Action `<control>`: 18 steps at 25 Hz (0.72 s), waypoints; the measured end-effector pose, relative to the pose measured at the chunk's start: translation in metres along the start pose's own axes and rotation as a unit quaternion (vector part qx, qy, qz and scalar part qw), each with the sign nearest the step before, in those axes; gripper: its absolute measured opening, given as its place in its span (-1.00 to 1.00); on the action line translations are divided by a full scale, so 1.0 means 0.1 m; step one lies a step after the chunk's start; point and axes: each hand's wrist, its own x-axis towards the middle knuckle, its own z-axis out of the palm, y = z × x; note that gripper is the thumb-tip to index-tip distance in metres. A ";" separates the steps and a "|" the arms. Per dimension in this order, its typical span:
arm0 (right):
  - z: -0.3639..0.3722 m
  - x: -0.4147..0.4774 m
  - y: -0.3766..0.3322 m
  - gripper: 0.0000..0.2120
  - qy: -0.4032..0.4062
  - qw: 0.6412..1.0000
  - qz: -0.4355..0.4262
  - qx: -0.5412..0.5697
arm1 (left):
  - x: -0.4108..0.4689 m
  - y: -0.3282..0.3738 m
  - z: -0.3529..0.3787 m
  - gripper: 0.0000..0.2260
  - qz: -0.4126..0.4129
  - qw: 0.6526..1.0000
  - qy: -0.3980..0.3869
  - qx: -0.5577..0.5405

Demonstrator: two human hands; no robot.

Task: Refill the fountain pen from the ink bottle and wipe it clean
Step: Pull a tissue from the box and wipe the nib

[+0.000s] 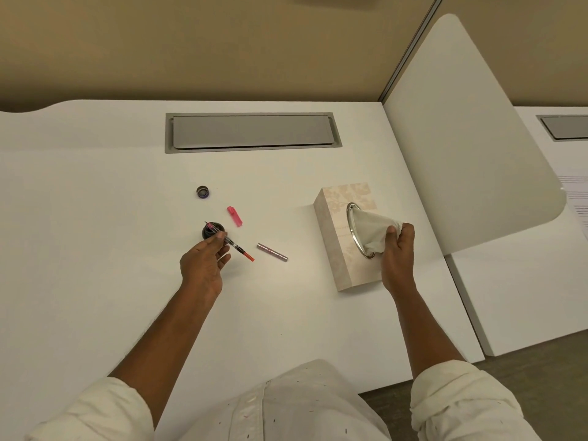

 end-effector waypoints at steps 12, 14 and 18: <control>0.01 0.14 -0.06 -0.73 0.105 0.928 0.202 0.295 | 0.00 -0.03 0.01 -0.88 0.001 1.000 -0.008 -0.002; 0.05 0.12 -0.08 -0.70 0.088 0.942 0.178 0.272 | 0.00 -0.03 0.01 -0.87 0.001 1.000 -0.007 -0.003; 0.10 0.05 -0.03 -0.51 0.036 0.996 0.076 0.042 | -0.03 -0.05 0.05 -0.85 0.004 1.000 -0.020 -0.007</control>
